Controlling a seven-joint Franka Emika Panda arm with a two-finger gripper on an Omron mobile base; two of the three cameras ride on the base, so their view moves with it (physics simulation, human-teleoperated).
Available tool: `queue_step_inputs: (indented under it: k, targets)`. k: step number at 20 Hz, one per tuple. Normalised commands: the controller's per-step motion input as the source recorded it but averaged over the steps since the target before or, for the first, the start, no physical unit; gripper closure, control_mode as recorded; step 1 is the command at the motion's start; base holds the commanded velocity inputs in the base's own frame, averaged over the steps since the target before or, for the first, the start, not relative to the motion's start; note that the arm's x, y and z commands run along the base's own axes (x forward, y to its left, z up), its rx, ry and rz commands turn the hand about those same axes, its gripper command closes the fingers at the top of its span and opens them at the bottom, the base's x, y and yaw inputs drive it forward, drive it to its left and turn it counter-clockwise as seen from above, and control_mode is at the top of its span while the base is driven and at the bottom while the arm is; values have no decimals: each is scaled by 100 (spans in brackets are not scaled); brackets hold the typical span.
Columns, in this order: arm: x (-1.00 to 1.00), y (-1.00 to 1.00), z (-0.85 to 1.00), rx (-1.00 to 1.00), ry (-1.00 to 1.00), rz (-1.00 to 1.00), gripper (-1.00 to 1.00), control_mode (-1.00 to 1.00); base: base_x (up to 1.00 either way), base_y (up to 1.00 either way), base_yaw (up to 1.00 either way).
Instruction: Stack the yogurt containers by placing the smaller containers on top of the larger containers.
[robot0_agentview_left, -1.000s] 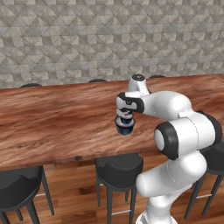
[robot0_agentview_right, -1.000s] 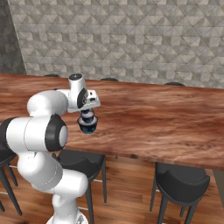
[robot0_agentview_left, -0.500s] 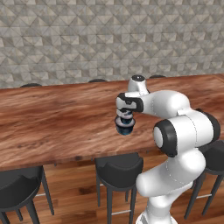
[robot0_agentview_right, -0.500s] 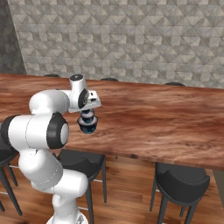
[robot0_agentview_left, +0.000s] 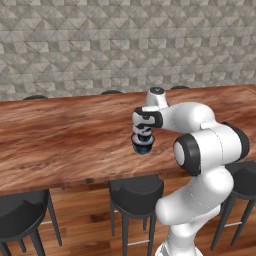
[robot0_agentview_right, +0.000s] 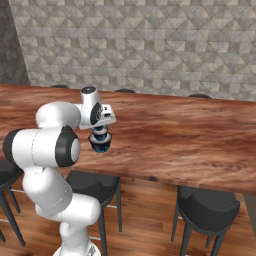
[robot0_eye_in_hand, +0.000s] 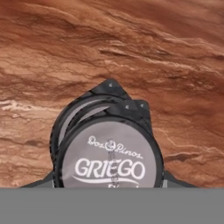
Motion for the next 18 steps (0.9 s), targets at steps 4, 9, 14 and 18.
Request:
queue_step_inputs:
  k: [4,9,14,18]
  targets:
    - [6,0,-9,0,0,0,100,-100,0,0,0]
    - [4,0,-8,0,0,0,100,-100,0,0,0]
    - [4,0,-4,0,0,0,100,-100,0,0,0]
    - [1,0,-7,0,0,0,100,-100,0,0,0]
